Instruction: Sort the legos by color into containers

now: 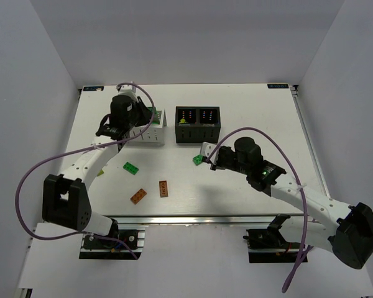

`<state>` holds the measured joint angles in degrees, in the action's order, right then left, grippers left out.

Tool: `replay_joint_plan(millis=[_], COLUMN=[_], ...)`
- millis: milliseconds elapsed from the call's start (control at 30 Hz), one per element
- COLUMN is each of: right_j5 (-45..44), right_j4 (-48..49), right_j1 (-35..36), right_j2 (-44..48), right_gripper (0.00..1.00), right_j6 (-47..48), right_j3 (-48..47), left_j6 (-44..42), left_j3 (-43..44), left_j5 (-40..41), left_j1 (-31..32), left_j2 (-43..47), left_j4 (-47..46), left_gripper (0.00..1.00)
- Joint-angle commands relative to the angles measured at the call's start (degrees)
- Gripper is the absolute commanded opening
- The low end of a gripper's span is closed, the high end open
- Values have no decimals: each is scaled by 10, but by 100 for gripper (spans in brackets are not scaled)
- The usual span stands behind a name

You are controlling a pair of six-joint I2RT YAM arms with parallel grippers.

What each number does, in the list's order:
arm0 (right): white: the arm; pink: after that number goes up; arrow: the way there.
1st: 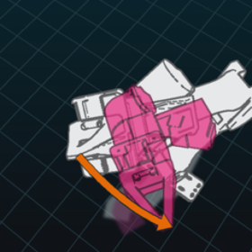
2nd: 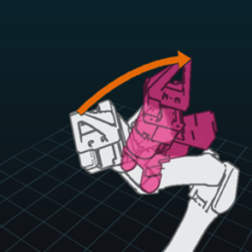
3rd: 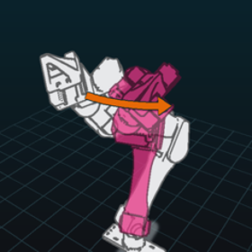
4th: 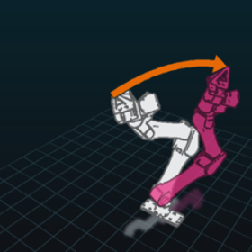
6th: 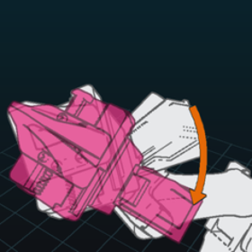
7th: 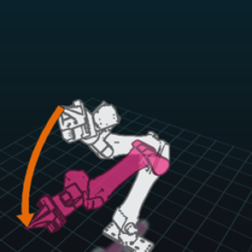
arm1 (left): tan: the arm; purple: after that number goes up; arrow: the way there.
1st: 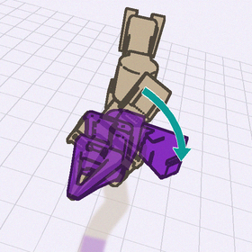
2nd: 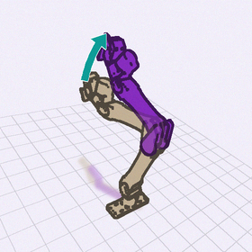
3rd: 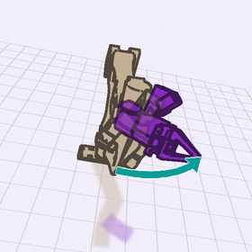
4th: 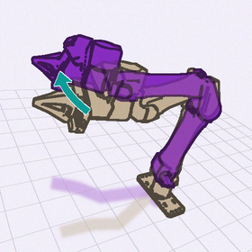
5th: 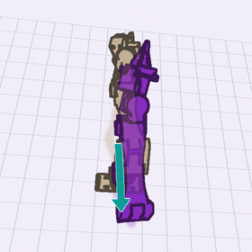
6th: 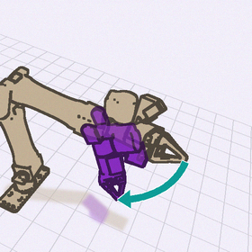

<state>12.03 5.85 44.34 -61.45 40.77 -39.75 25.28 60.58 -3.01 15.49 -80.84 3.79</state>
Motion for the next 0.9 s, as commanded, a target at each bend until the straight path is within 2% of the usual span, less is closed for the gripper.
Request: replay_joint_plan(millis=[0,167,233,333,400,467,567,700,733,767,800,833,867], right_j5=[20,25,31,33,36,38,37,34,33,31,26,27,34], right_j4=[2,24,24,23,22,21,20,22,23,26,29,40,47], right_j1=[-9,-27,-30,-35,-37,-37,-37,-41,-42,-44,-47,-53,-60], right_j2=[8,34,40,40,38,36,36,40,42,44,48,53,56], right_gripper=[0,8,10,14,18,21,24,32,41,49,71,86,89], right_j6=[-16,-31,-33,-34,-36,-36,-35,-35,-35,-35,-35,-37,-36], right_j3=[-28,-14,-12,-13,-14,-14,-14,-12,-10,-10,-9,-3,2], left_j6=[-31,-38,-38,-39,-38,-39,-36,-30,-27,-24,-21,-20,-16], left_j3=[47,85,92,103,107,105,97,82,78,74,68,56,52], left_j5=[60,64,63,63,64,66,63,59,69,75,84,102,117], left_j1=[-3,-3,-3,-3,-3,-3,-3,-3,-3,-3,-3,-3,-3], left_j2=[-33,-75,-90,-103,-106,-101,-84,-46,-36,-26,-4,8,18], left_j4=[41,69,75,88,95,96,93,89,87,83,82,77,78], left_gripper=[0,1,6,35,52,58,61,63,63,69,76,86,96])
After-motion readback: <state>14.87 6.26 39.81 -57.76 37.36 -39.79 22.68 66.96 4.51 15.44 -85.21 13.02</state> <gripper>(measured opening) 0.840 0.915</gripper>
